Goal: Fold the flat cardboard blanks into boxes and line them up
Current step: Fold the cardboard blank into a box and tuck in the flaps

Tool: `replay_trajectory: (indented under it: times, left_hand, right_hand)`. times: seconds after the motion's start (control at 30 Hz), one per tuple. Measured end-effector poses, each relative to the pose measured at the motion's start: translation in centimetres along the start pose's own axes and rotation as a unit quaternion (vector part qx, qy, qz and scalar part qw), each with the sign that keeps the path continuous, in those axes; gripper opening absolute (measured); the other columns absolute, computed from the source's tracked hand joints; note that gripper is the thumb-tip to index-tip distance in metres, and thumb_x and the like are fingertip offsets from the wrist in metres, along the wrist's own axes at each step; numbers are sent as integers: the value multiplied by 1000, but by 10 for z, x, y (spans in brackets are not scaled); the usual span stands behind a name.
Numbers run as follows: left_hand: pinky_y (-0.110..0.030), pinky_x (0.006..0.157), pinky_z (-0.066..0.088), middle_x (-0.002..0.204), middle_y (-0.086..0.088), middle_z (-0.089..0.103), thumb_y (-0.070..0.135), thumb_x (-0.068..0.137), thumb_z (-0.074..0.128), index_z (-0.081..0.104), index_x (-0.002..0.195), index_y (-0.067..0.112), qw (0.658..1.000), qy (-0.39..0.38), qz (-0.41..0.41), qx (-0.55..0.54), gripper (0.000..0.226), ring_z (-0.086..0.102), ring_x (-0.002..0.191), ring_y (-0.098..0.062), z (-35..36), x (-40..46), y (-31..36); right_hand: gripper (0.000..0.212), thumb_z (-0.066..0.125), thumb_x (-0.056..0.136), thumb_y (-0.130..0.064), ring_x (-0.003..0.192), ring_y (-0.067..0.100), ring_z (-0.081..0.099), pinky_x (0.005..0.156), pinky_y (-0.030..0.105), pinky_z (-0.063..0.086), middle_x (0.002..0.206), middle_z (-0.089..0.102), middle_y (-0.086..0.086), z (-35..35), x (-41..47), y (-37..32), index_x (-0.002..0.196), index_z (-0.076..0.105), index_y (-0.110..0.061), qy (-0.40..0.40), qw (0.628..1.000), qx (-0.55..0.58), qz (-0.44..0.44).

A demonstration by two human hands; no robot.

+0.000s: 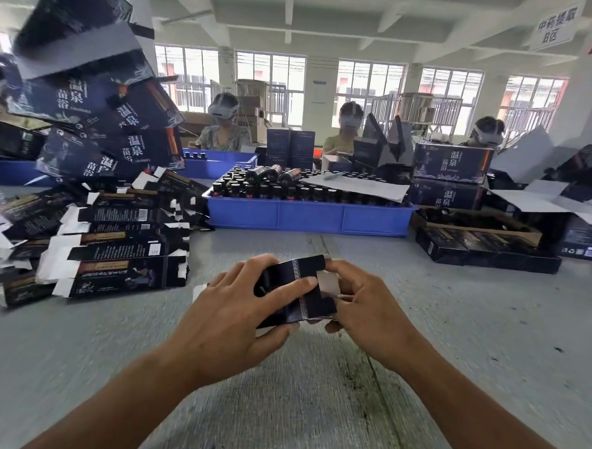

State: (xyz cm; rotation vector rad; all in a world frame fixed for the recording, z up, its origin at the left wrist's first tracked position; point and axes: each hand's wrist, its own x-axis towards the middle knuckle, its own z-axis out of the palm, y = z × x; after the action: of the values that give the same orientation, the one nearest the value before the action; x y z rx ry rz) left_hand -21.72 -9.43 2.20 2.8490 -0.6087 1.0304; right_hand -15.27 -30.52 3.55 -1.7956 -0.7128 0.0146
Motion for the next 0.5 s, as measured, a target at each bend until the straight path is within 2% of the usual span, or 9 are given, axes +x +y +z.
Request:
replay_trajectory:
  times: [0.17,0.3,0.37,0.43,0.5]
  left_hand:
    - [-46,98,49,142,-5,42,52,90,53,39,146,41,1000,8,9,-13,59,50,122,-24,1,-2,-3]
    - [-44,100,45,142,-6,43,52,90,56,39,146,38,1000,14,15,-12,59,48,123,-23,2,-2,-4]
    - [-44,100,45,142,-7,44,49,88,63,41,144,36,1000,19,15,-8,62,50,121,-24,2,-2,-5]
    - [-44,99,45,142,-8,44,45,85,71,43,142,33,1000,23,13,1,65,52,120,-27,3,-2,-6]
    - [-43,100,44,144,-9,43,43,82,78,45,140,31,1000,26,8,11,67,52,121,-28,3,-1,-6]
  right_hand:
    - [48,63,94,0,79,15,75,61,22,55,99,77,-7,-1,1,-1,125,63,-37,4,1000,16,-1]
    - [46,69,93,-7,77,15,75,60,26,58,94,78,-8,-1,0,-2,121,59,-41,26,999,19,1]
    - [53,70,93,-11,78,14,75,61,29,60,95,77,-5,2,-1,-2,126,53,-48,44,999,1,-10]
    - [64,69,94,-15,82,14,74,66,32,63,105,73,-1,5,-3,-1,132,44,-61,58,997,-42,-34]
    - [59,66,96,-18,82,12,73,69,36,63,110,69,2,7,-4,-1,126,45,-64,65,991,-98,-61]
